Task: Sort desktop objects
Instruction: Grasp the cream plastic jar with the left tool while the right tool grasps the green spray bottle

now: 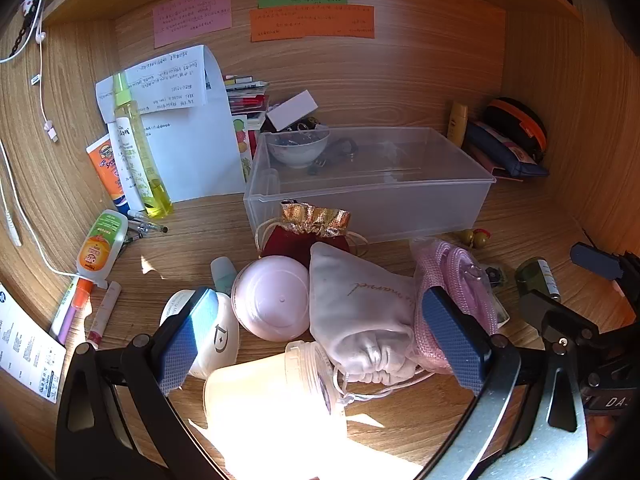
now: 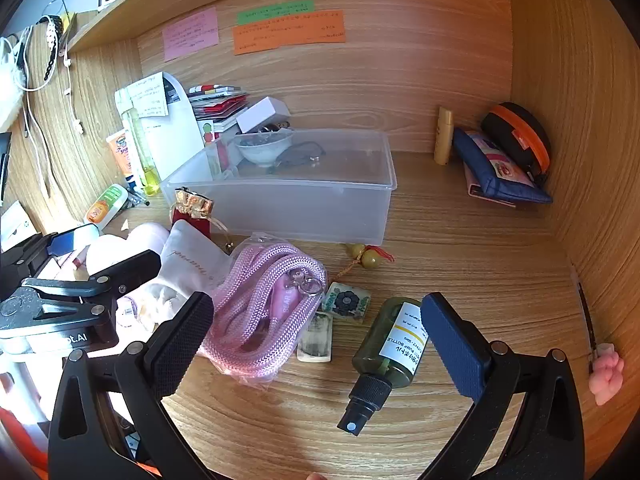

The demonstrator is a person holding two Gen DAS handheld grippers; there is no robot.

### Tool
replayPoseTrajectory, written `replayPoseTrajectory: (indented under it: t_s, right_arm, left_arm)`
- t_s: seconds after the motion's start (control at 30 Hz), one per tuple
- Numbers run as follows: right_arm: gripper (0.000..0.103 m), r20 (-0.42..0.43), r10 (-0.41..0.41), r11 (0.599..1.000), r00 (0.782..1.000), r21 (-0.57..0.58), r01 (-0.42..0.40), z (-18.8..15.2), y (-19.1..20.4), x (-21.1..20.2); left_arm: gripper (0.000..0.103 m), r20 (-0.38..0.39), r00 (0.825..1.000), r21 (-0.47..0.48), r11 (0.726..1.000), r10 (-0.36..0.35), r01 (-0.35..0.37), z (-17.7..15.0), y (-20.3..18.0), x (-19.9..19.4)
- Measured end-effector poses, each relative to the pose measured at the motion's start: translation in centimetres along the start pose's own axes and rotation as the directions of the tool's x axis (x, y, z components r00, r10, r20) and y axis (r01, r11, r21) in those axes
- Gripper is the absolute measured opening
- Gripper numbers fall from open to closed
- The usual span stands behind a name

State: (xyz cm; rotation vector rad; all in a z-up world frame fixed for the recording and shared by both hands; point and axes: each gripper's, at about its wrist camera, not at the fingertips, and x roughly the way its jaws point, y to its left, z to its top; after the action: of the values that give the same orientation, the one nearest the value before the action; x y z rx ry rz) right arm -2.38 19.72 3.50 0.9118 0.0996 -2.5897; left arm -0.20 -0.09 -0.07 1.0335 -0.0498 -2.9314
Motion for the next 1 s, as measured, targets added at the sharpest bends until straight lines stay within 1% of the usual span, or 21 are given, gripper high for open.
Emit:
replayPoseTrajectory:
  t_s: [0.23,0.43,0.6,0.67,0.77,0.87,1.0]
  right_arm:
    - [0.103,0.002,-0.001,1.0,1.0,-0.005,0.001,0.0,0.1,0.0]
    - [0.103,0.011,-0.016,1.0,1.0,-0.009,0.016,0.0,0.0,-0.2]
    - [0.103,0.041,-0.038,0.999,0.998,0.001,0.038,0.3,-1.1,-1.0]
    - [0.103,0.048,-0.035,0.999,0.998,0.008,0.034,0.4,-1.7,-1.4]
    - [0.103,0.058,-0.029,1.0,0.998,0.008,0.029,0.4,-2.5,-2.0]
    - [0.103,0.053,-0.024,1.0,0.998,-0.001,0.024,0.2,-3.0,-2.2]
    - [0.103,0.019,-0.027,1.0,0.999,-0.005,0.027,-0.4,-3.5,-1.8]
  left_arm:
    - [0.103,0.0,1.0,-0.003,1.0,0.002,-0.002,0.0,0.0,0.0]
    - [0.103,0.0,1.0,-0.016,1.0,0.01,-0.01,0.1,0.8,-0.4]
    - [0.103,0.014,1.0,-0.038,0.999,-0.013,0.014,0.5,2.8,-1.2]
    - [0.103,0.024,0.999,-0.034,0.999,-0.036,0.037,0.6,3.5,-1.7]
    - [0.103,0.021,0.999,-0.017,0.999,-0.048,0.048,0.5,4.1,-2.3]
    - [0.103,0.007,0.999,0.006,0.999,-0.047,0.047,0.1,4.3,-2.5]
    - [0.103,-0.018,0.998,-0.01,0.998,-0.066,0.066,-0.9,5.0,-2.6]
